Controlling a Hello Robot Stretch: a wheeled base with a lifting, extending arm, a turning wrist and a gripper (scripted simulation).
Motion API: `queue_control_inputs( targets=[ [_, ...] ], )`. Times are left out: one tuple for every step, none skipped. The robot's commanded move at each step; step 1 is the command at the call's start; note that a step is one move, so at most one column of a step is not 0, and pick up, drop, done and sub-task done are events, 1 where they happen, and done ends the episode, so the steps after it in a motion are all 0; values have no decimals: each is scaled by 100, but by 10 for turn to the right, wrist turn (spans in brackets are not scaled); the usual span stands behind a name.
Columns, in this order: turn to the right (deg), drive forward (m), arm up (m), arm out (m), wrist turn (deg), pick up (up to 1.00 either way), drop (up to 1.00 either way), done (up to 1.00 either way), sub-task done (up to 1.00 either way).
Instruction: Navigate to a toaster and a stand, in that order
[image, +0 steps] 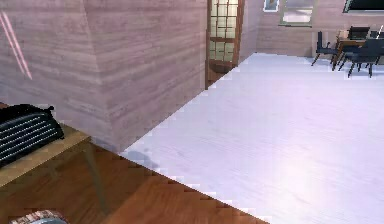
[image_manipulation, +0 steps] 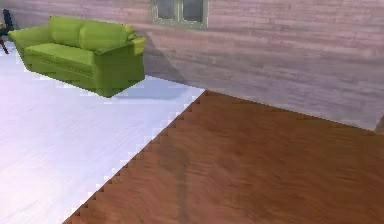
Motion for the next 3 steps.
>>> queue_control_inputs(
  targets=[
    [240, 0, 0, 0, 0, 0, 0, 0, 0],
    [0, 40, 0, 0, 0, 0, 0, 0, 0],
    [-60, 0, 0, 0, 0, 0, 0, 0, 0]
  ],
)
